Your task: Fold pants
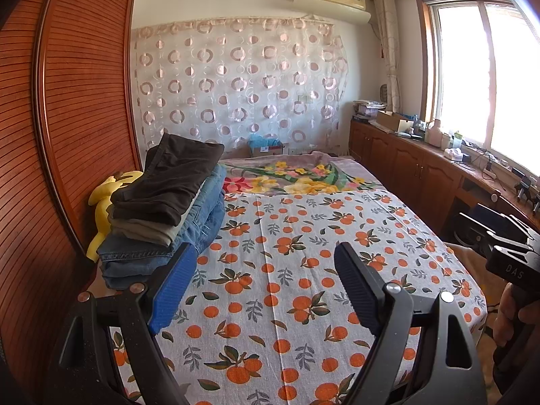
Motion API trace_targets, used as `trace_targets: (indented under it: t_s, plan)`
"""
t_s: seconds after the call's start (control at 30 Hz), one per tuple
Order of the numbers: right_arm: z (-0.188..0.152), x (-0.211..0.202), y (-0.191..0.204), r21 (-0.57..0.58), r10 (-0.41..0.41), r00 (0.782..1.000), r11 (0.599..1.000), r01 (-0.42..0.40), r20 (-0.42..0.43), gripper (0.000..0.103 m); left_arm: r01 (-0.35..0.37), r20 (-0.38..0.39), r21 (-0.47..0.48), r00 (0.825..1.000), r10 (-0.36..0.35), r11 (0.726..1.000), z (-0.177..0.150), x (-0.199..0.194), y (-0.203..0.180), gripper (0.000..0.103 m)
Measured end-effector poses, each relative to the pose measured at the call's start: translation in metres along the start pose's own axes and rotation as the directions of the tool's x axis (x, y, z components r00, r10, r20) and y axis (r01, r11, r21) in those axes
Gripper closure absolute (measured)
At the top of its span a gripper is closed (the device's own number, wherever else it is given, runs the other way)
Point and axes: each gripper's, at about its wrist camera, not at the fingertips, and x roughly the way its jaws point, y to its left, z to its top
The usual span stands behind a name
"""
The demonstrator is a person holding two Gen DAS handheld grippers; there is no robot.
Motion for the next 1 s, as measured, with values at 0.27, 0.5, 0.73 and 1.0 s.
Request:
trace_targets:
  t_s: [0.27,0.5,0.73,1.0]
  plan:
    - [-0.0003,-0.0003,0.0009,0.0,0.0,1.0,1.0,0.0,0.002,0.024,0.0,0.002,0.001,1.0,0.0,1.0,0.0007,-0.0007,-0.0003,0.019]
    - [-0.0003,-0.0004,0.0008,-0.001,0.0,1.0,1.0,0.0,0.002,0.024,0.0,0.003,0.001,1.0,0.0,1.0,0.0005,-0.0009,-0.0008,0.019]
    - [-0.0005,-0.0002,0.0016,0.0,-0.001,1.0,1.0,0.001,0.002,0.024,0.0,0.003,0.001,1.0,0.0,1.0,0.0001,-0.0009,-0.0011,0.019]
    - [-0.0005,-0.0007,0.0032,0.002,-0.002,1.0,1.0,0.002,0.0,0.024,0.0,0.003,0.001,1.0,0.0,1.0,-0.0002,-0.0008,-0.0015,0.019]
